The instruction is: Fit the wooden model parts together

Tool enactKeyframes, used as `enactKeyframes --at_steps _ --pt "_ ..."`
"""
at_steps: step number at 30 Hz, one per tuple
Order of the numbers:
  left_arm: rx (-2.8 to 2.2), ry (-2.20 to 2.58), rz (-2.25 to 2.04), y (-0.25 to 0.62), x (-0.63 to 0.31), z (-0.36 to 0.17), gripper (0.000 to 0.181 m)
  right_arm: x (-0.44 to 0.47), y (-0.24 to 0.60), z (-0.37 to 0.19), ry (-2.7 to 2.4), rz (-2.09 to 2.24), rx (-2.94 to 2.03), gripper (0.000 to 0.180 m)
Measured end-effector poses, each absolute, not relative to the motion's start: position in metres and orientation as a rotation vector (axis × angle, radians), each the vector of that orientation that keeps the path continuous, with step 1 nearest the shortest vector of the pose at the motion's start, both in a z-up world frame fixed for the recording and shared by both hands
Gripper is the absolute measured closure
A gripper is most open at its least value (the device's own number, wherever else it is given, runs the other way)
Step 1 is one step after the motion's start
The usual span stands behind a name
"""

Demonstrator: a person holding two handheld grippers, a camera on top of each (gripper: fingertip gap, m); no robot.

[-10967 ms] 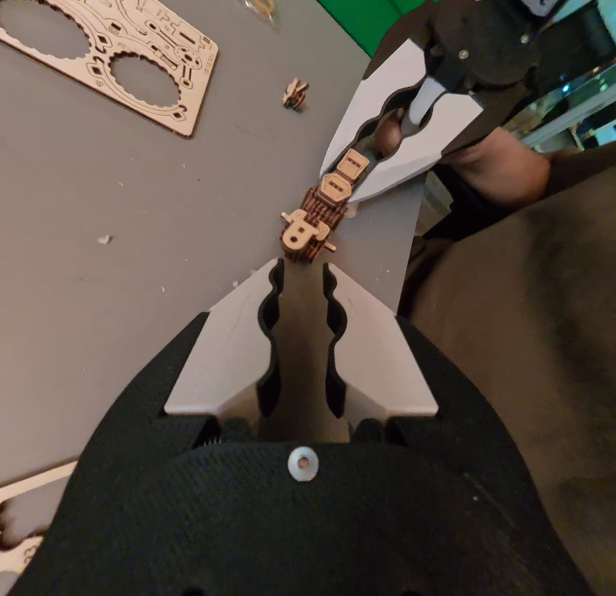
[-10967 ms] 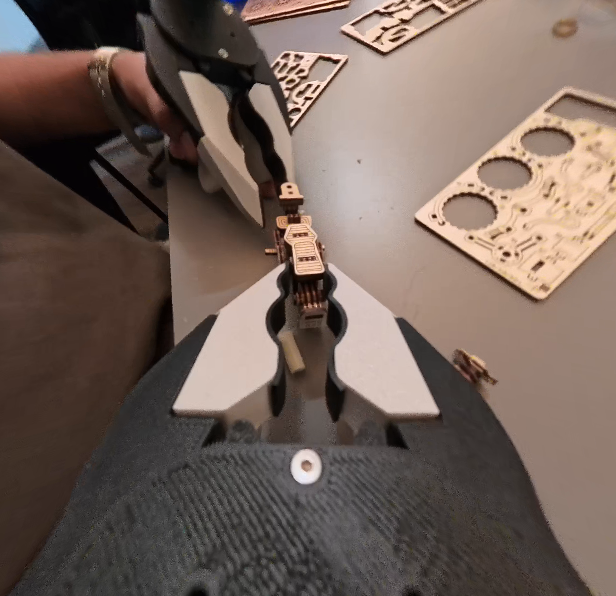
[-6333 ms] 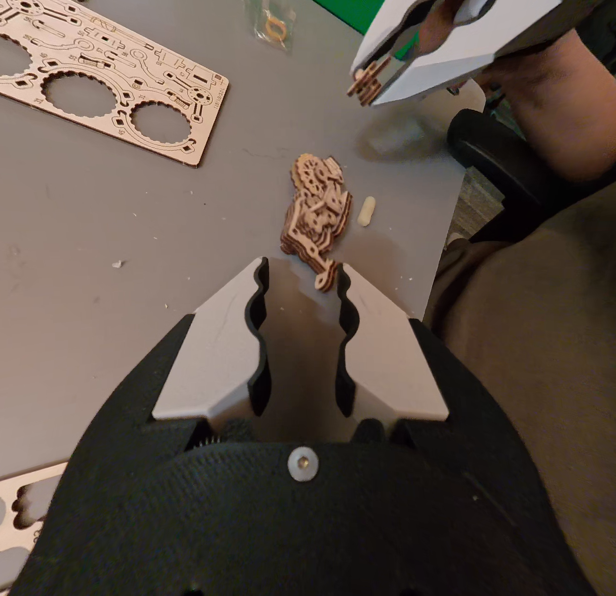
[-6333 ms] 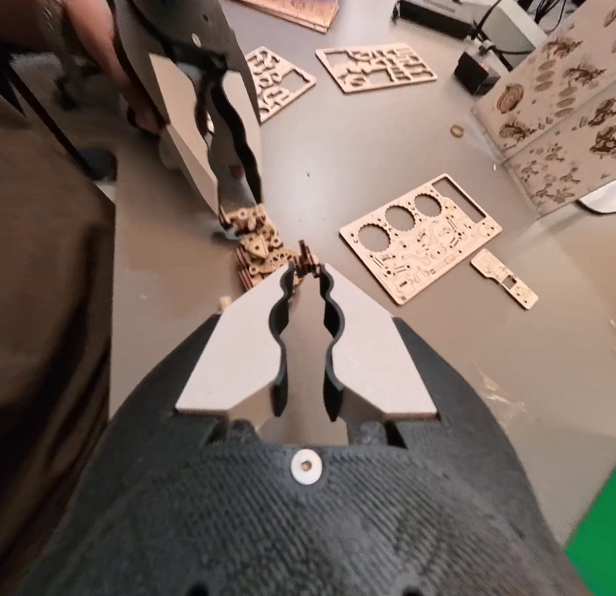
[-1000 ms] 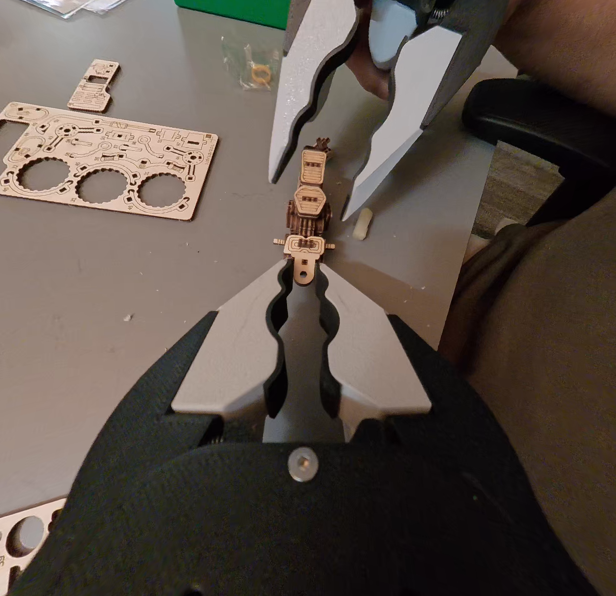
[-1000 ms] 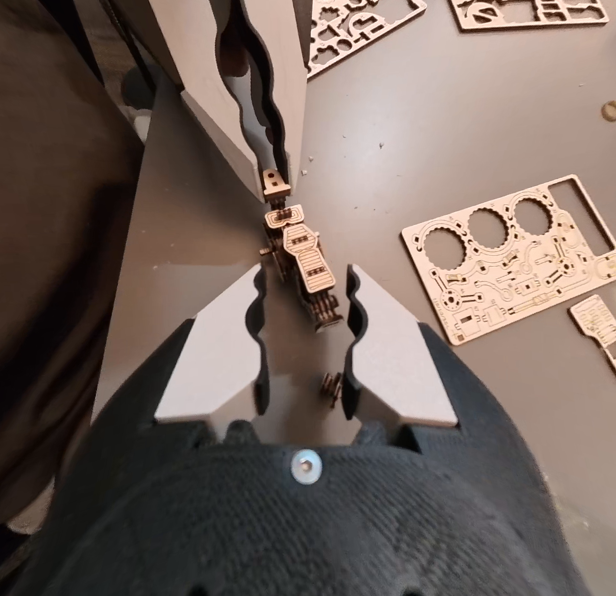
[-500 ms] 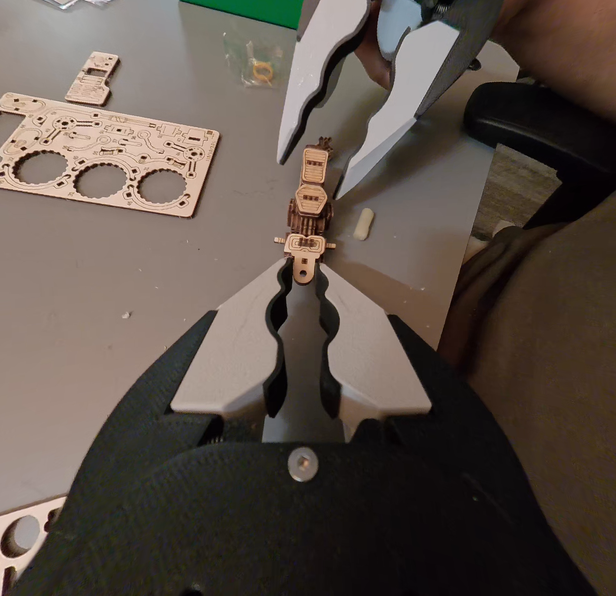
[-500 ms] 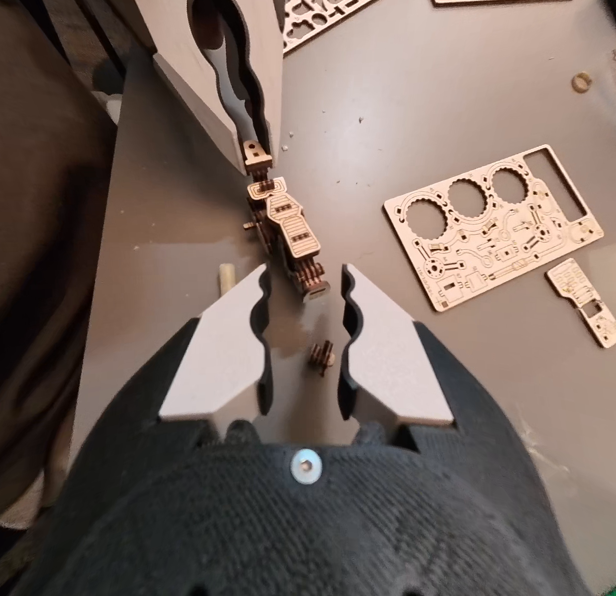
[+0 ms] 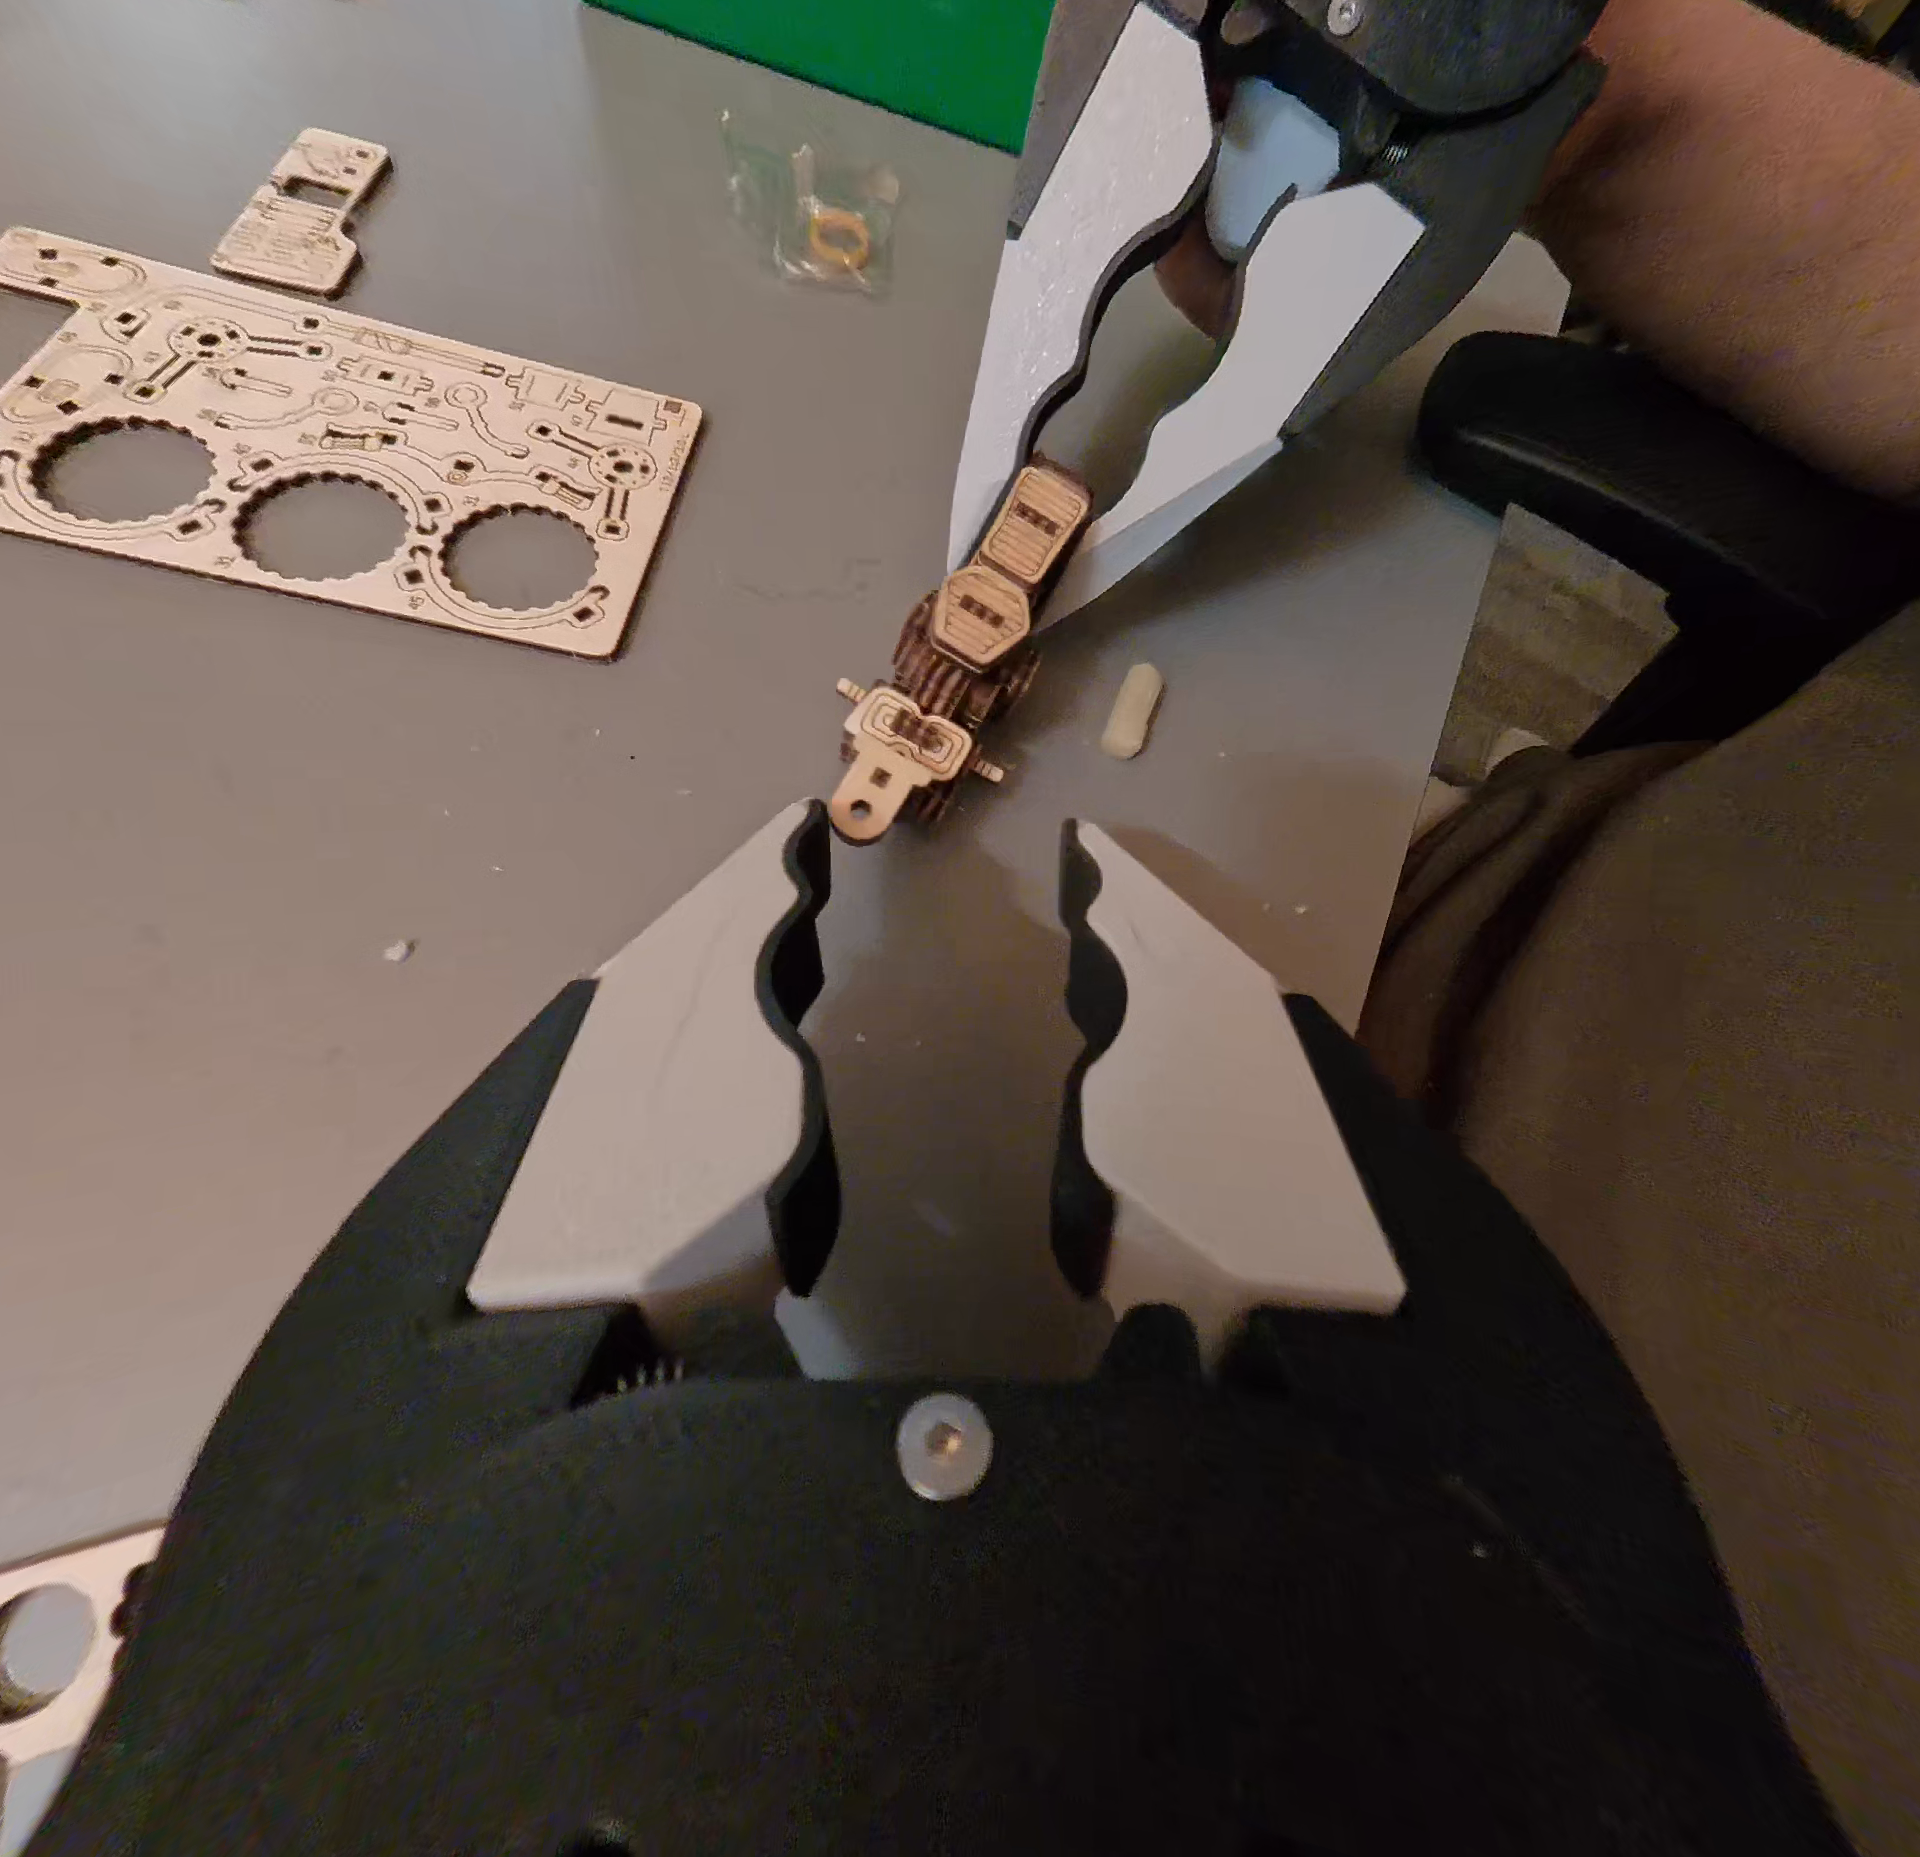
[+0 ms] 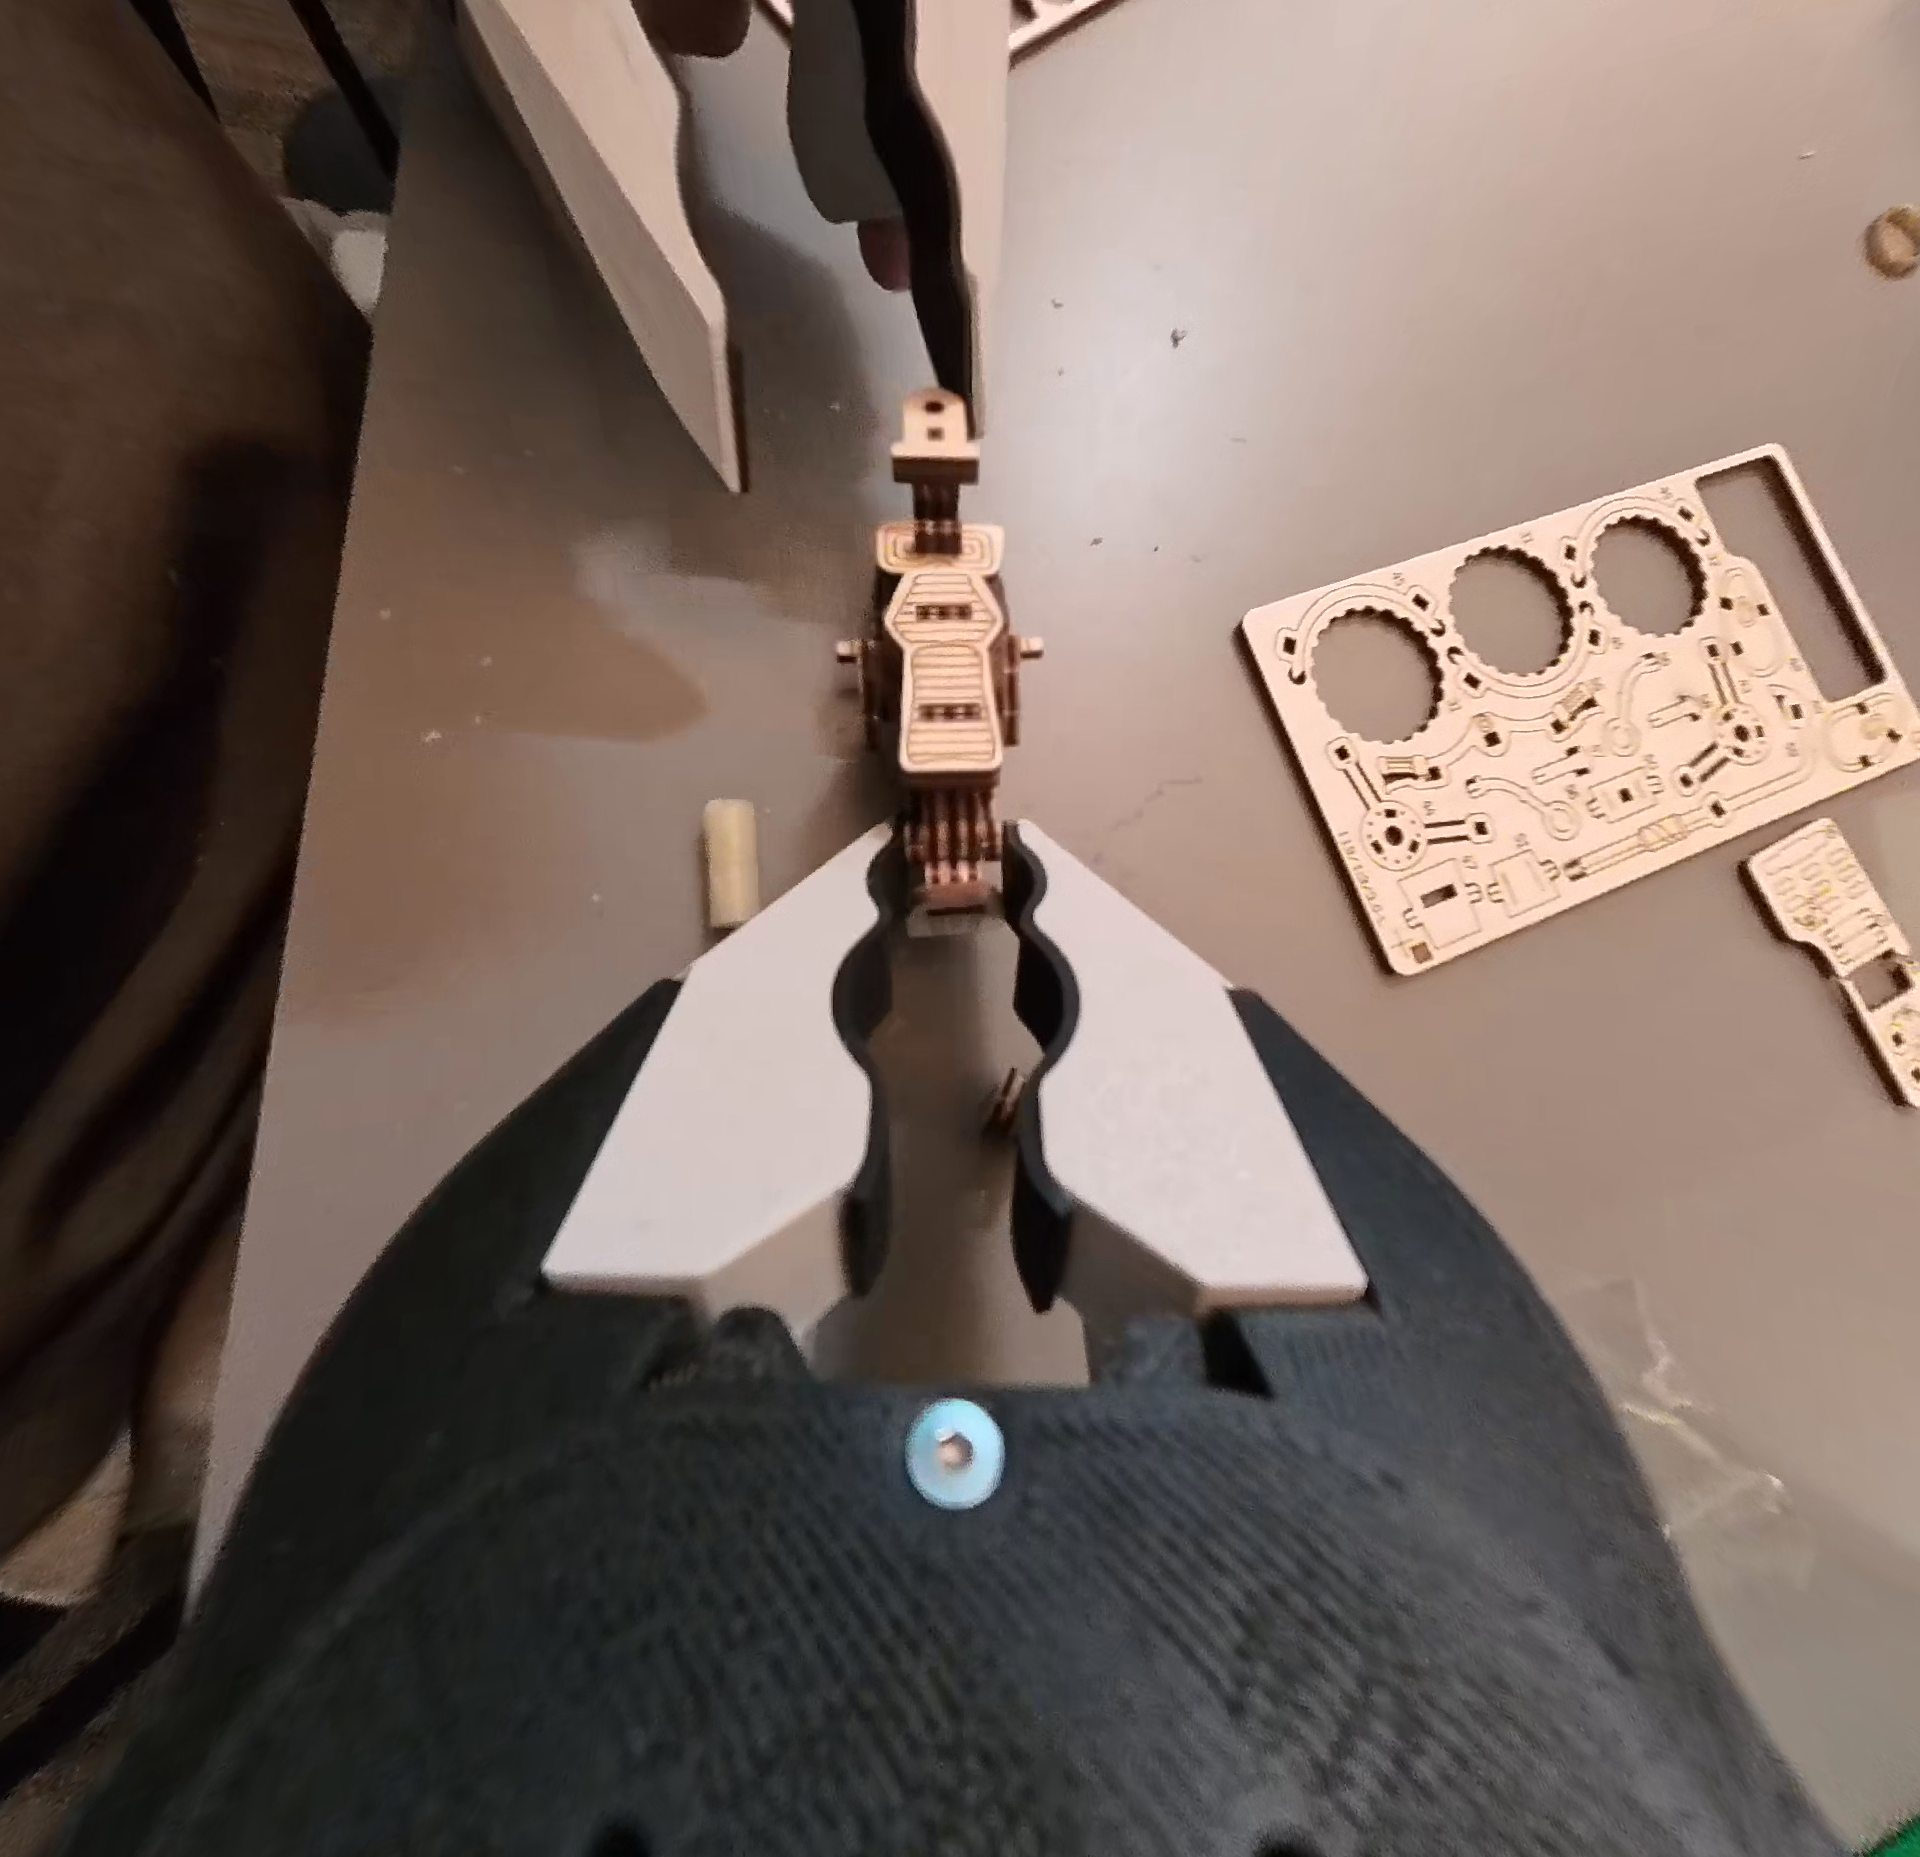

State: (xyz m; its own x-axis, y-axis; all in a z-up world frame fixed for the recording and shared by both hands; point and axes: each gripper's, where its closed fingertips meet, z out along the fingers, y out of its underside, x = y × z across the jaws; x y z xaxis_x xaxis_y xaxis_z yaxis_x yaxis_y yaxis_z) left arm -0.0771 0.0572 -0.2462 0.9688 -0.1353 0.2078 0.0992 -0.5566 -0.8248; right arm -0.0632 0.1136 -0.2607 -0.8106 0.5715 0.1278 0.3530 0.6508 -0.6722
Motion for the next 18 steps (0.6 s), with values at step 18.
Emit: enactKeyframes --at_steps 18 --pt "-2.074 0.058 -0.363 0.098 -0.07 -0.226 0.136 0.01 0.166 -0.25 -2.414 0.937 -1.001 0.165"
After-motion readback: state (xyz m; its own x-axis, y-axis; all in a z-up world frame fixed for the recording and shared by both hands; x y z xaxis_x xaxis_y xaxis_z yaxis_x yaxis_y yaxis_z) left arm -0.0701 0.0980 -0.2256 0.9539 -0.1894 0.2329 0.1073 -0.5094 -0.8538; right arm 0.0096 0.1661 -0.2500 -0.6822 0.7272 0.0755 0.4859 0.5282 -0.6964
